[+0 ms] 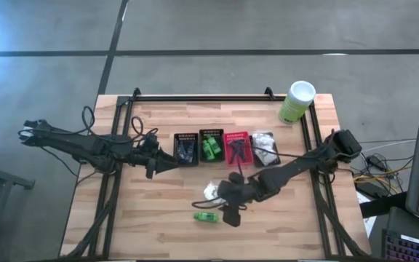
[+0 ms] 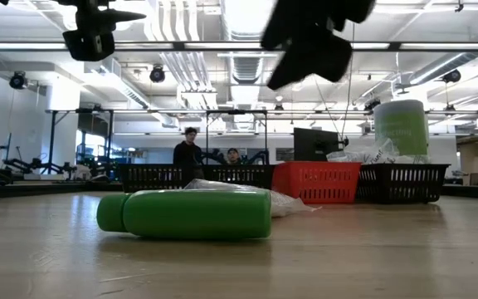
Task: Pick & Place Travel size toiletries
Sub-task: Put the green shampoo into the middle black basket
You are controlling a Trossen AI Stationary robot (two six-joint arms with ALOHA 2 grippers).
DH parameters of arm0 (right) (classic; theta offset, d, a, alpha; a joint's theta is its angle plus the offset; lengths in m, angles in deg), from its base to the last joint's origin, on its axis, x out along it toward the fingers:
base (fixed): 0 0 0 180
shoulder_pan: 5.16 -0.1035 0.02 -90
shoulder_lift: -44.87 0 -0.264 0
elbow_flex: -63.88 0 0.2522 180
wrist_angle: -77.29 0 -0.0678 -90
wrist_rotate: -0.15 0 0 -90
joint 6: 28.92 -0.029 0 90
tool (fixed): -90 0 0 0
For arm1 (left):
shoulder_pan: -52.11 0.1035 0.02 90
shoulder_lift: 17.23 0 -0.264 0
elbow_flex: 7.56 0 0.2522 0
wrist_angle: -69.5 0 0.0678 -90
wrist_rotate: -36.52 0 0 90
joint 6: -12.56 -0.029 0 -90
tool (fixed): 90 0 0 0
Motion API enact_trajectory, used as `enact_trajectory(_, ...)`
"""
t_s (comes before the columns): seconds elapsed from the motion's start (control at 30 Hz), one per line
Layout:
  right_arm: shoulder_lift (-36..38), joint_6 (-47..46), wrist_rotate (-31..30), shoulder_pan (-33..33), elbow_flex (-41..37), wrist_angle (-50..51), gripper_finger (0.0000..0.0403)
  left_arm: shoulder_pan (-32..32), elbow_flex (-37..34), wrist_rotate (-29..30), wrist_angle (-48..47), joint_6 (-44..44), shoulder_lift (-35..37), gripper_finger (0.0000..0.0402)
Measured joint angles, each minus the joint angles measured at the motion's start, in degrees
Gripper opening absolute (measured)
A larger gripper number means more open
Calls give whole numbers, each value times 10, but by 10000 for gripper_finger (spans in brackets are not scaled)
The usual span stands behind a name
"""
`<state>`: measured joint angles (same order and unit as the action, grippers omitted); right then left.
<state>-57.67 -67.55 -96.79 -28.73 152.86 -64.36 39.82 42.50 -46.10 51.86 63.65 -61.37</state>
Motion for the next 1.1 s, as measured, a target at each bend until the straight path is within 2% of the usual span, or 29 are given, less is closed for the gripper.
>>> enact_trajectory(0.17, -18, 57, -26, -14, 1, -44, 249, 0, 0, 0, -1, 0, 0, 209)
enact_trajectory(0.3, -50, 61, -26, -25, 16, -55, 274, 0, 0, 0, -2, -1, 0, 209)
enact_trajectory(0.43, -96, 66, -24, -31, 47, -51, 298, 0, 0, 0, -6, -1, 0, 209)
enact_trajectory(0.53, -133, 103, -23, -35, 90, -44, 312, 0, 0, 0, -6, -1, -1, 209)
enact_trajectory(0.67, -187, 165, -23, -37, 166, 24, 327, 0, 0, 0, -9, -1, -1, 209)
enact_trajectory(0.87, -255, 139, -24, -36, 278, 195, 345, 0, 0, 0, -12, -1, -1, 209)
enact_trajectory(1.1, -310, 161, -20, -37, 345, 215, 344, 0, 0, 0, -13, -1, -1, 209)
